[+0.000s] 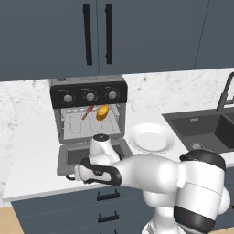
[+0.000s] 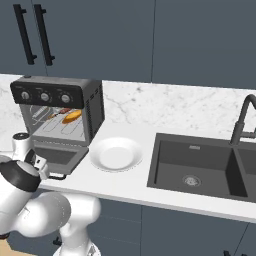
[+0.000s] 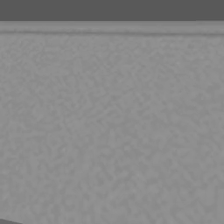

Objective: Pick up the kebab skewer and baguette bread, and place them inside the toaster oven. Close the toaster oven door and start by setting the timer.

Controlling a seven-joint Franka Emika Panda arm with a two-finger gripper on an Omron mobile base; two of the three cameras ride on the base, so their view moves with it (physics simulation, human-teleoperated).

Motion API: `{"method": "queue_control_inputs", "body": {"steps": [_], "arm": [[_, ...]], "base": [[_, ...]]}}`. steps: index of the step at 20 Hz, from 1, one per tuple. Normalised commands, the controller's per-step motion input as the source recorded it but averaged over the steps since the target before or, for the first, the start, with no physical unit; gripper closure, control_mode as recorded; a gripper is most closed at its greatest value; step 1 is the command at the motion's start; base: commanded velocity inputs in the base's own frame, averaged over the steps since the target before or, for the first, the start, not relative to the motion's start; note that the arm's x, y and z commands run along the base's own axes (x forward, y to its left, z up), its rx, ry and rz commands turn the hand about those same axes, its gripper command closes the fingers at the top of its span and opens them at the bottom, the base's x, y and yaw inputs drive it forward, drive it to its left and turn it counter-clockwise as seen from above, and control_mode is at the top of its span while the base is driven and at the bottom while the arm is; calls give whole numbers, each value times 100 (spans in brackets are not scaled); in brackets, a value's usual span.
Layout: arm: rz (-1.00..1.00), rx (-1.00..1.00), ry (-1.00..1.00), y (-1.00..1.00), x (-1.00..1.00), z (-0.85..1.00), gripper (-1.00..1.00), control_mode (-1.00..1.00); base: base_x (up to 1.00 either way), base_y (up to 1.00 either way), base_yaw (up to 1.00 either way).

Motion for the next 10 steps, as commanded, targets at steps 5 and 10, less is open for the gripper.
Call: {"method": "queue_control_inputs", "body": {"steps": [5, 10], "arm": [[0, 0, -6, 0, 21, -9, -100, -100], [0, 0, -13, 1, 2, -10, -100, -100]], "base": [[0, 0, 0], [0, 0, 0]]}}
